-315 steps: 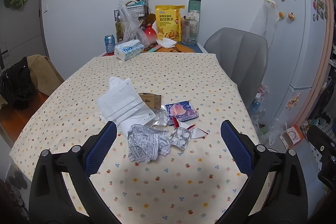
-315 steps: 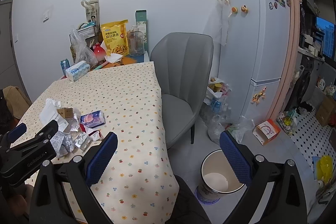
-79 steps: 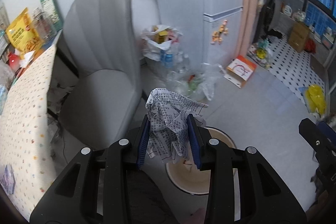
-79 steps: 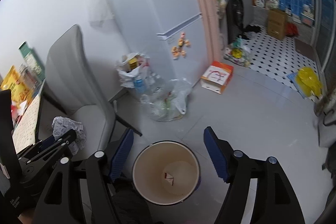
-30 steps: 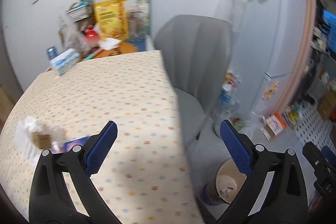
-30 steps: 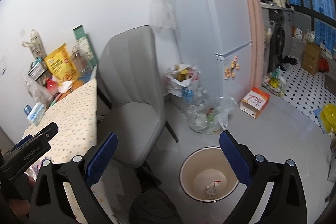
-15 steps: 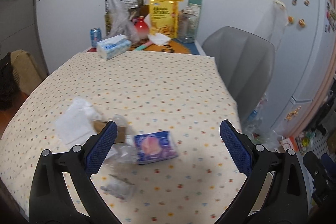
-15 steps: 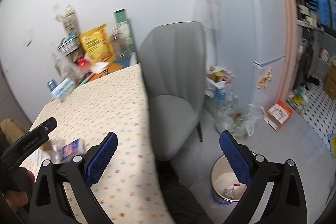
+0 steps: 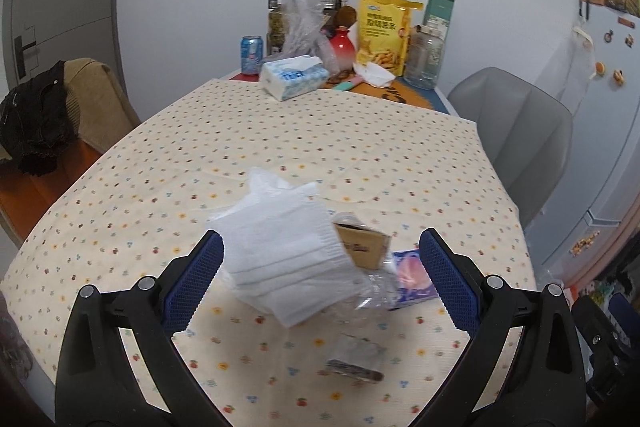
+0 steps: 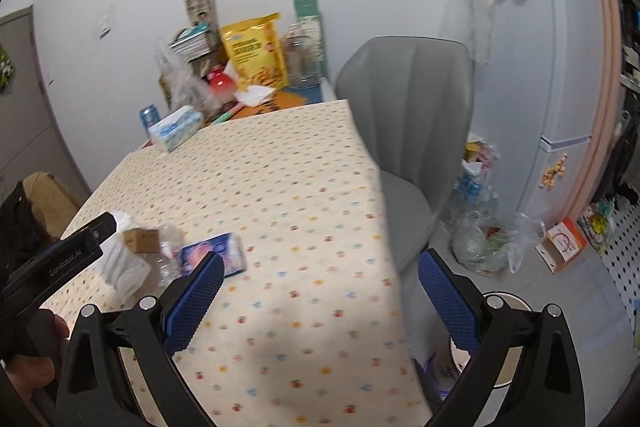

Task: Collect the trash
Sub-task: 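Bring both tools back over the table toward the remaining trash, then close the left tool on the thin white paper receipt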

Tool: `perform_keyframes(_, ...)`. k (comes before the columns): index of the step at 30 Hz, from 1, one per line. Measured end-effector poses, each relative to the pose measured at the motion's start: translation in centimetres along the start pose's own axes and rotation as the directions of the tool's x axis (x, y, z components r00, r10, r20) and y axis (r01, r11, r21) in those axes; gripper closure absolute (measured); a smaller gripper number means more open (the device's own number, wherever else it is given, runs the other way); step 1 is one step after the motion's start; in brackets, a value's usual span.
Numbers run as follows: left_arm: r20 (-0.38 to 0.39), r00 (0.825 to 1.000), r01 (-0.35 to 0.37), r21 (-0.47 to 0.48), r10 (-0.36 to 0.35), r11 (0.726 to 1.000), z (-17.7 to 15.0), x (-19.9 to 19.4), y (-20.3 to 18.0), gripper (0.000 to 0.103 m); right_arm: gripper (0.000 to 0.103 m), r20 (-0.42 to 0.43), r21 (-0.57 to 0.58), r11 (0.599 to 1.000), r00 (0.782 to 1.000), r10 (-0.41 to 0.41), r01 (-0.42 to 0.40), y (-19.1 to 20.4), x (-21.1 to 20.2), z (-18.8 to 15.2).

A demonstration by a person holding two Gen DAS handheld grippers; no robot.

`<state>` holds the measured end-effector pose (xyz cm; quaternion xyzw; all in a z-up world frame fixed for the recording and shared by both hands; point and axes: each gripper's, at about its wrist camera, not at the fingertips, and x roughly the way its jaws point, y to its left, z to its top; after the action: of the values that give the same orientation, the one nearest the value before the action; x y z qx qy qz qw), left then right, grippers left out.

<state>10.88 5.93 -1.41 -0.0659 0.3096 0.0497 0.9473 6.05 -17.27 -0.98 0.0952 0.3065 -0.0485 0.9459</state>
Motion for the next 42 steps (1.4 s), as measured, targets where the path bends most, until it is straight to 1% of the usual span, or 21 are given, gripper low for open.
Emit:
perform_keyframes(5, -0.007, 1.000, -0.020, -0.038, 0.019, 0.999, -0.2, 0.4, 2.7, 0.006, 0.008, -0.020, -0.040, 0.999, 1.000, 0.019, -0.020, 2.6, 0.6, -0.4)
perform_keyframes(8, -0.014, 1.000, -0.009, -0.073, 0.008, 0.997, -0.4, 0.6, 4.5, 0.006, 0.008, -0.035, -0.058, 0.998, 0.999, 0.024, -0.026, 3.8, 1.1, -0.6)
perform_keyframes(10, -0.017, 1.000, -0.007, -0.103, 0.005, 0.995, -0.6, 0.8, 5.9, 0.006, 0.008, -0.051, -0.079, 0.997, 0.998, 0.022, -0.026, 4.8, 1.4, -0.7)
perform_keyframes(12, -0.018, 1.000, -0.009, -0.119, 0.007, 0.993, -0.8, 0.9, 6.8, 0.006, 0.008, -0.036, -0.093, 0.996, 0.999, 0.003, -0.006, 5.7, 1.2, -0.9)
perform_keyframes(14, -0.024, 1.000, -0.004, -0.132, 0.000, 0.991, -1.0, 1.3, 7.6, 0.010, 0.008, -0.019, -0.098, 0.995, 1.000, -0.005, 0.003, 6.2, 1.0, -1.0)
perform_keyframes(16, -0.041, 0.999, 0.000, -0.140, -0.006, 0.990, -1.0, 2.0, 8.2, 0.019, 0.008, -0.028, -0.098, 0.995, 1.000, -0.005, 0.002, 6.7, 1.2, -1.2)
perform_keyframes(18, -0.056, 0.998, 0.009, -0.148, -0.017, 0.989, -1.2, 2.6, 8.6, 0.023, 0.008, -0.037, -0.097, 0.995, 0.999, -0.008, 0.004, 6.9, 1.5, -1.4)
perform_keyframes(21, -0.068, 0.997, 0.013, -0.155, -0.024, 0.988, -1.4, 3.5, 8.8, 0.024, 0.008, -0.050, -0.102, 0.995, 0.999, -0.014, 0.009, 7.0, 2.0, -1.7)
perform_keyframes(23, -0.071, 0.997, 0.022, -0.165, -0.034, 0.986, -1.5, 3.9, 8.9, 0.024, 0.008, -0.056, -0.102, 0.995, 0.998, -0.021, 0.015, 6.9, 2.4, -1.8)
perform_keyframes(25, -0.056, 0.996, 0.054, -0.178, -0.065, 0.982, -1.5, 4.2, 9.1, 0.023, 0.008, -0.059, -0.100, 0.995, 0.998, -0.028, 0.022, 6.8, 2.6, -1.7)
perform_keyframes(26, -0.055, 0.996, 0.058, -0.180, -0.069, 0.982, -1.4, 4.3, 9.1, 0.022, 0.008, -0.062, -0.101, 0.995, 0.998, -0.034, 0.028, 6.7, 2.8, -1.7)
perform_keyframes(31, -0.037, 0.992, 0.109, -0.198, -0.119, 0.974, -0.9, 4.8, 8.8, 0.006, 0.008, -0.067, -0.098, 0.994, 0.996, -0.051, 0.044, 6.6, 3.2, -1.6)
perform_keyframes(35, -0.042, 0.989, 0.134, -0.173, -0.143, 0.976, -0.3, 5.1, 7.9, 0.006, 0.008, -0.062, -0.094, 0.994, 0.997, -0.055, 0.049, 6.7, 3.3, -1.4)
perform_keyframes(39, -0.040, 0.987, 0.147, -0.202, -0.158, 0.968, 0.1, 5.5, 7.9, 0.006, 0.008, -0.056, -0.102, 0.993, 0.997, -0.062, 0.056, 6.9, 3.3, -1.3)
perform_keyframes(42, -0.031, 0.988, 0.145, -0.190, -0.153, 0.971, 0.7, 5.5, 7.3, 0.006, 0.008, -0.050, -0.099, 0.993, 0.996, -0.069, 0.064, 6.7, 3.2, -1.1)
